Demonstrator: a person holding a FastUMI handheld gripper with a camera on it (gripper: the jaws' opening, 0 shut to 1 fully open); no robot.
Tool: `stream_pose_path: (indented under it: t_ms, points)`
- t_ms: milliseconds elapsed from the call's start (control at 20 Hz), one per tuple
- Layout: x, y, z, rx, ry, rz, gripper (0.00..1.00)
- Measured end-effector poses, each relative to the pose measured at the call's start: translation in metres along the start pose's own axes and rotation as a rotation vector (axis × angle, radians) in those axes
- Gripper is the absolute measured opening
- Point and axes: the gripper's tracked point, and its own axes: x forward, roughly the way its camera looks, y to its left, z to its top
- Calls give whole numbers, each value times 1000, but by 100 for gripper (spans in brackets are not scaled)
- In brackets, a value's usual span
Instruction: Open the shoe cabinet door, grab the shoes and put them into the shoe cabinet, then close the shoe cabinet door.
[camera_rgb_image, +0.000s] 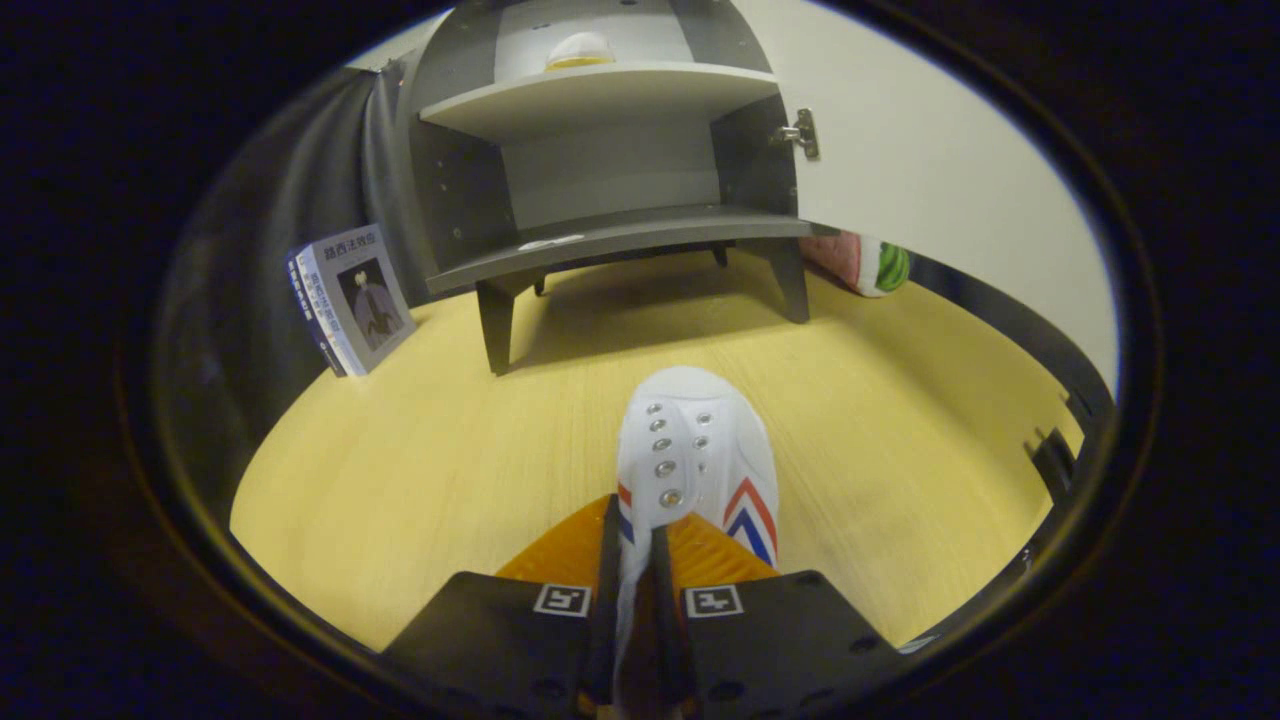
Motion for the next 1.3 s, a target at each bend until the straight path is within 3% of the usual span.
stream_pose_path:
  t_ms: [250, 750, 1000, 1300]
  points:
    - [-1, 5, 1, -19, -8, 47, 4]
    - [-16, -2, 39, -6, -51, 77, 3]
    - [-46, 0, 102, -26, -118, 71, 2]
    - [-111, 9, 224, -62, -233, 18, 2]
